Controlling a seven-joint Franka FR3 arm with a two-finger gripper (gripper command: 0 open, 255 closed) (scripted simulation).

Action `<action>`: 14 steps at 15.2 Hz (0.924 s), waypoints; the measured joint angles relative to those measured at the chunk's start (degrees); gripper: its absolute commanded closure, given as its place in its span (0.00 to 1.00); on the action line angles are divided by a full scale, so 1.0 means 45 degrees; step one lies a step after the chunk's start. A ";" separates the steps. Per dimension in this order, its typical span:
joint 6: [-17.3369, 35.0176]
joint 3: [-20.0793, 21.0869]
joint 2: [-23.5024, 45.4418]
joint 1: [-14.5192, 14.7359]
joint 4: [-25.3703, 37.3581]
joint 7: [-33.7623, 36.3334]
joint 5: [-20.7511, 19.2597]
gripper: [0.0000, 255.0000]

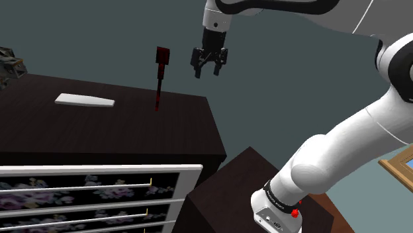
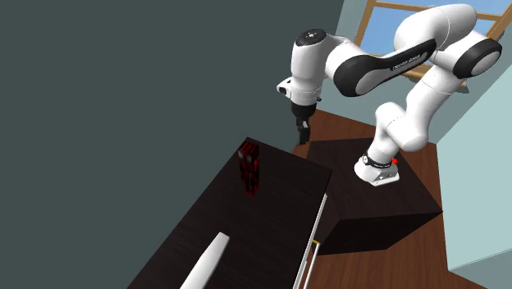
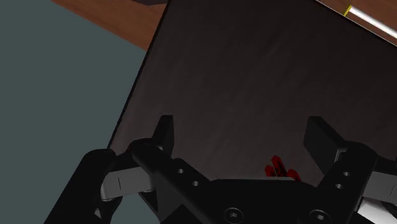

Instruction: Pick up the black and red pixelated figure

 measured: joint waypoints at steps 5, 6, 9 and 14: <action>-0.0316 0.0336 0.2202 0.0160 0.2831 0.0830 -0.0126 0.00; -0.0274 0.0362 0.2633 0.0176 0.3285 0.0926 -0.0173 0.00; -0.0800 0.0497 0.4201 0.0344 0.5546 0.1382 -0.0369 0.00; -0.2146 0.0644 0.7100 0.0880 1.0090 0.2117 -0.0817 0.00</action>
